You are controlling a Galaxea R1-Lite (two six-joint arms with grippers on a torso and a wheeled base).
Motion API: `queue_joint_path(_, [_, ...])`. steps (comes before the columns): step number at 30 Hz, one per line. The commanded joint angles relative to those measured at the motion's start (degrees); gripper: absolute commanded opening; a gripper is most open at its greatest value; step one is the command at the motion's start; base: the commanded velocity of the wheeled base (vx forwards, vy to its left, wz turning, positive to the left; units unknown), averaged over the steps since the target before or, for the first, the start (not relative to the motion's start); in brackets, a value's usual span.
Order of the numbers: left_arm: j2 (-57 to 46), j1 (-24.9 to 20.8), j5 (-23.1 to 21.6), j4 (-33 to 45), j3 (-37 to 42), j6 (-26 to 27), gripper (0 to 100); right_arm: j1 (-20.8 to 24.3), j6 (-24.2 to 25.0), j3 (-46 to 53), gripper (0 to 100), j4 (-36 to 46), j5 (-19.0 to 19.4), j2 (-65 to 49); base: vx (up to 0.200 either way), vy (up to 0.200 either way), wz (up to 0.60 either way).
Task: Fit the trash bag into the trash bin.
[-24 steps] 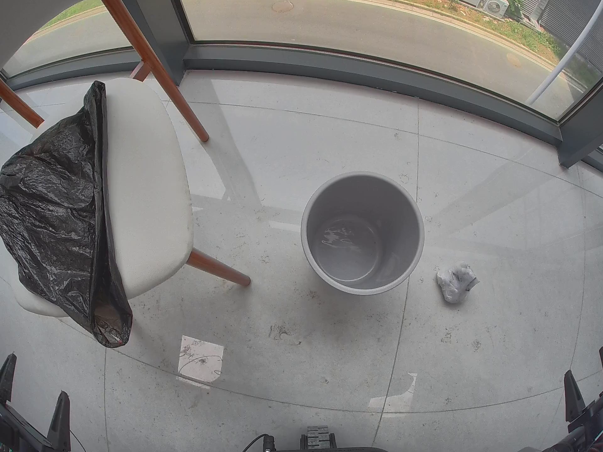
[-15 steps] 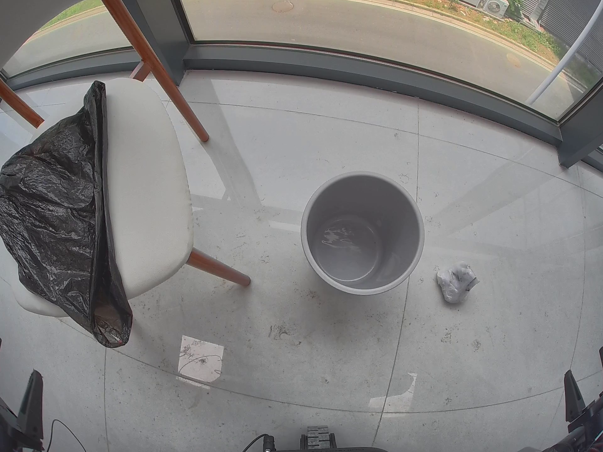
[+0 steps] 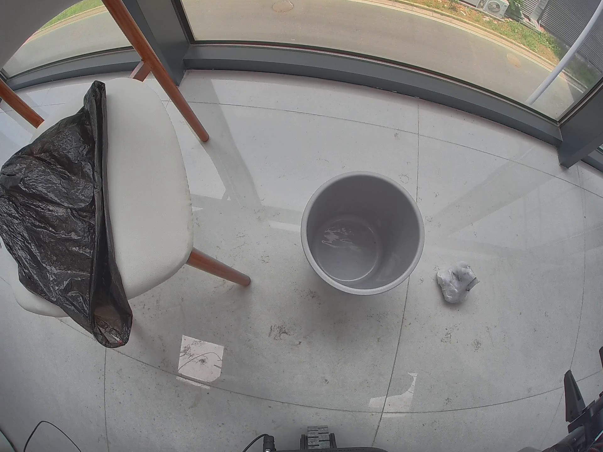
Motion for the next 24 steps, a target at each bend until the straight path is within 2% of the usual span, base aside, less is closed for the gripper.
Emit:
queue_joint_path(1, [11.3, -0.2, 0.2, -0.1, -4.2, -0.9, 100, 0.1, 0.0, 1.0, 100, 0.0, 0.0, -0.2, 0.000, 0.000, 0.00])
queue_joint_path(11, [20.0, -0.4, 0.0, -0.1, -6.3, 0.7, 100, 0.0, 0.0, 1.0, 100, 0.1, 0.1, -0.2, 0.000, 0.000, 0.00])
queue_joint_path(17, [27.4, -0.4, 0.4, -0.1, -10.5, 6.5, 100, 0.0, 0.0, 1.0, 100, 0.0, 0.0, -0.2, 0.000, 0.000, 0.00])
queue_joint_path(23, [31.9, -0.5, 0.7, 0.2, -15.4, 8.1, 100, 0.1, 0.0, 1.0, 100, 0.0, 0.0, -0.2, 0.000, 0.000, 0.00])
queue_joint_path(24, [33.5, -0.5, 0.9, 0.5, -16.7, 9.8, 100, 0.1, 0.0, 1.0, 100, -0.1, -0.1, -0.2, 0.000, 0.000, 0.00])
